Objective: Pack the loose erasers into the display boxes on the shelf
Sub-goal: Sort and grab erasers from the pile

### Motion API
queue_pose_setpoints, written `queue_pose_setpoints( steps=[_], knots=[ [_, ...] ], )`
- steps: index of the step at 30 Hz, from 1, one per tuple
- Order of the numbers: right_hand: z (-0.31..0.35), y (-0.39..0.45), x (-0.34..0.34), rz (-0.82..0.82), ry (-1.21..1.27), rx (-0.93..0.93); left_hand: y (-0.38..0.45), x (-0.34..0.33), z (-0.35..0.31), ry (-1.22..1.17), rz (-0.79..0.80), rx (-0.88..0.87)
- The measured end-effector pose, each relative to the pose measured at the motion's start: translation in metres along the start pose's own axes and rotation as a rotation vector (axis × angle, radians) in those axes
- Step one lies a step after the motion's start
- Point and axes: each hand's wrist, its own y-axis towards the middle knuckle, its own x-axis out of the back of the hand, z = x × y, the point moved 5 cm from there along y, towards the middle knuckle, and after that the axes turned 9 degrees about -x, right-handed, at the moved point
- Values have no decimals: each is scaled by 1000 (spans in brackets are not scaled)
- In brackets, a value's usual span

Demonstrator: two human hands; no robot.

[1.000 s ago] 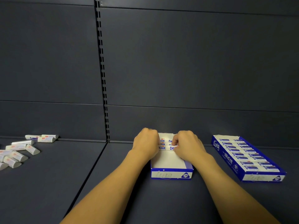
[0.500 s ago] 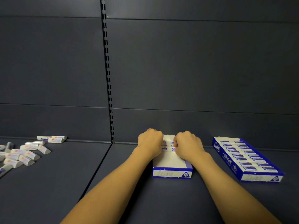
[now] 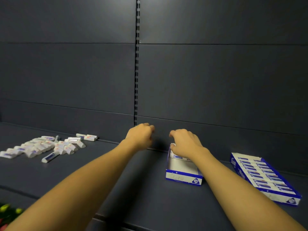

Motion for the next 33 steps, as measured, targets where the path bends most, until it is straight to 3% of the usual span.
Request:
queue_pose_setpoints(
  steps=[6, 13, 33],
  knots=[
    [51, 5, 2, 90, -72, 76, -52, 27, 46, 116, 96, 118],
    [113, 1, 15, 142, -70, 125, -105, 67, 99, 178, 76, 216],
    [325, -17, 34, 185, -48, 0, -259, 135, 298, 172, 37, 301]
  ],
)
